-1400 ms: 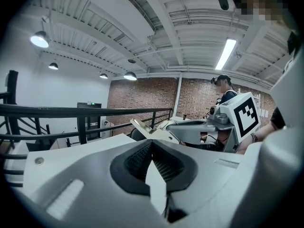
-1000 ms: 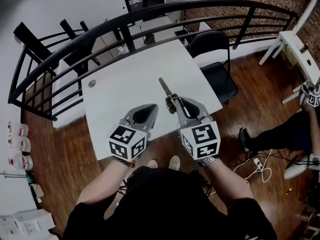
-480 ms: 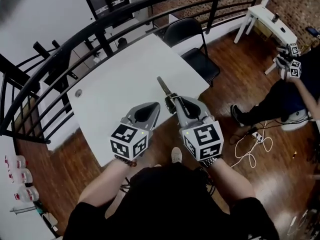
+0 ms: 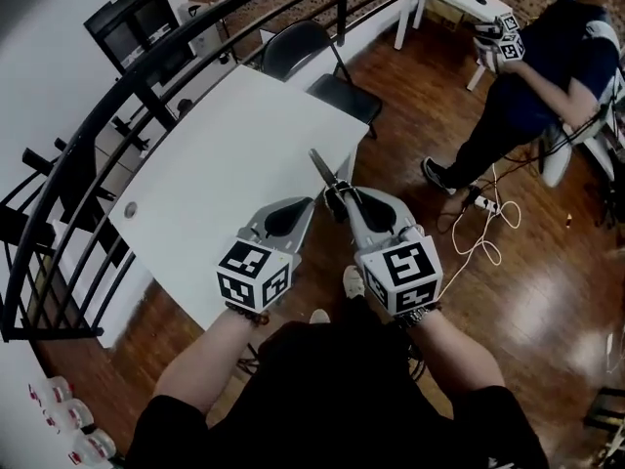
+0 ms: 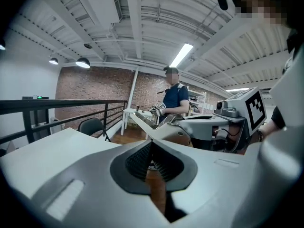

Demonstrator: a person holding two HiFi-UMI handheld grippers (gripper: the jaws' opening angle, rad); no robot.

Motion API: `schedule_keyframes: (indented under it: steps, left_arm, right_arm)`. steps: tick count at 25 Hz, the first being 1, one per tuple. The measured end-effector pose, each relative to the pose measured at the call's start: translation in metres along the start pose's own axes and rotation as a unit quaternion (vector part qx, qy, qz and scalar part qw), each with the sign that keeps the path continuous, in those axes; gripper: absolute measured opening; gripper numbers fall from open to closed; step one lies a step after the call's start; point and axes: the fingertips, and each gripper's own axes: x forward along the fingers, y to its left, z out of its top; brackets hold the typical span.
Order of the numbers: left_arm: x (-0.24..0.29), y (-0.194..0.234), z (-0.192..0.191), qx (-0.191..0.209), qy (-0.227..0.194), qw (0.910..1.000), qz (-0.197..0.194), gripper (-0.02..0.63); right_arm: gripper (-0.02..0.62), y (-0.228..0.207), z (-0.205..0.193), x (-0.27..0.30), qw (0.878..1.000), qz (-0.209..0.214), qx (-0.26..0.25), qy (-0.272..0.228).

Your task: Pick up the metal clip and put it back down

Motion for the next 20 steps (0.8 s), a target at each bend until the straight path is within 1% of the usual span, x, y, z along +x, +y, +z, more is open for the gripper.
schedule_keyframes:
  steps: [4,8,12,15,20]
  left_arm:
    - [0.01,-0.029,-0.007,0.01,0.011,0.9988,-0.047,0.017]
    - [0.031,-0.063,-0.006,0.022,0.014,0.9946,-0.101,0.017]
    - [0.046,-0.095,-0.011,0.03,0.022,0.9897,-0.139,0.017]
    - [0.06,-0.126,-0.014,0.036,0.03,0.9853,-0.165,0.017]
    - [0.089,-0.192,-0.01,0.055,0.043,0.9746,-0.212,0.017]
  right_arm:
    - [-0.006,-0.014,-0.012,-0.031,0.999,-0.05,0.013,0.002]
    - [-0.006,-0.036,-0.022,-0.063,0.995,-0.102,0.021,0.005]
    - [-0.006,-0.052,-0.029,-0.091,0.99,-0.135,0.029,0.006]
    - [-0.006,-0.069,-0.035,-0.12,0.986,-0.16,0.036,0.005]
    - [-0.006,-0.108,-0.041,-0.182,0.976,-0.213,0.051,-0.002]
